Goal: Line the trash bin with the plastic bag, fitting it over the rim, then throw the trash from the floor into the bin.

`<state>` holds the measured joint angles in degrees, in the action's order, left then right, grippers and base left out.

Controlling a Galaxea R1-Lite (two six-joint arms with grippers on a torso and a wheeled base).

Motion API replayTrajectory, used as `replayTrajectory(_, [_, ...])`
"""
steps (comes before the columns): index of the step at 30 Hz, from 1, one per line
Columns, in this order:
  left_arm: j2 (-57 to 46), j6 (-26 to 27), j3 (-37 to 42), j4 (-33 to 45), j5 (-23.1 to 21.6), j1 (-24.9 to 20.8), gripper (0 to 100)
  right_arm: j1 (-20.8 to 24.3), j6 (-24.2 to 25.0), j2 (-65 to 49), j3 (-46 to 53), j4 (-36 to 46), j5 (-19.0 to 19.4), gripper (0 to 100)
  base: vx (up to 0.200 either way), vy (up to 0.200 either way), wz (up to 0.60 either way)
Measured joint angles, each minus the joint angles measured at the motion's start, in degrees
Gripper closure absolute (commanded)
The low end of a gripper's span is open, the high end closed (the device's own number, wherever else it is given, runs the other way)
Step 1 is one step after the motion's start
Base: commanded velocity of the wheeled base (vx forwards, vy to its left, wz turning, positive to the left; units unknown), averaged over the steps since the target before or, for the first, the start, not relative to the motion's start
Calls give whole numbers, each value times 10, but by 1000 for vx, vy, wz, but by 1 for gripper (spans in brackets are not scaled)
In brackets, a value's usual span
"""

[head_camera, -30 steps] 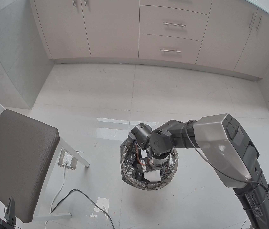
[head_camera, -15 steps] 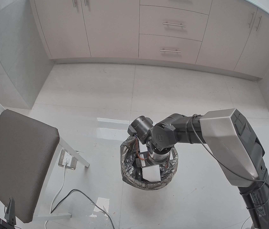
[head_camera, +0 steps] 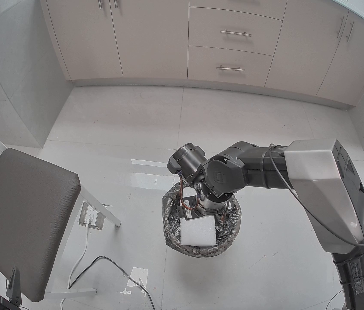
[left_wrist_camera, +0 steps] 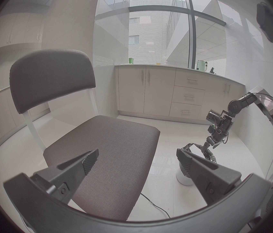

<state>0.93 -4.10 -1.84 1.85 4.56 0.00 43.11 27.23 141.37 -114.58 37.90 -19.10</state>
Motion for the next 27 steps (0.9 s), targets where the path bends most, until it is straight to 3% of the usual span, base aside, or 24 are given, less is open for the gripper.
replayTrajectory(2, [0,0,0,0,0,0,0,0,0,0,0,0,0,0,0,0,0])
replayTrajectory(3, [0,0,0,0,0,0,0,0,0,0,0,-1,0,100,0,0,0])
replayTrajectory(19, [0,0,0,0,0,0,0,5,-3,15,0,-7,-11,100,0,0,0])
replayTrajectory(27, [0,0,0,0,0,0,0,5,-2,37,0,-75,-14,100,0,0,0])
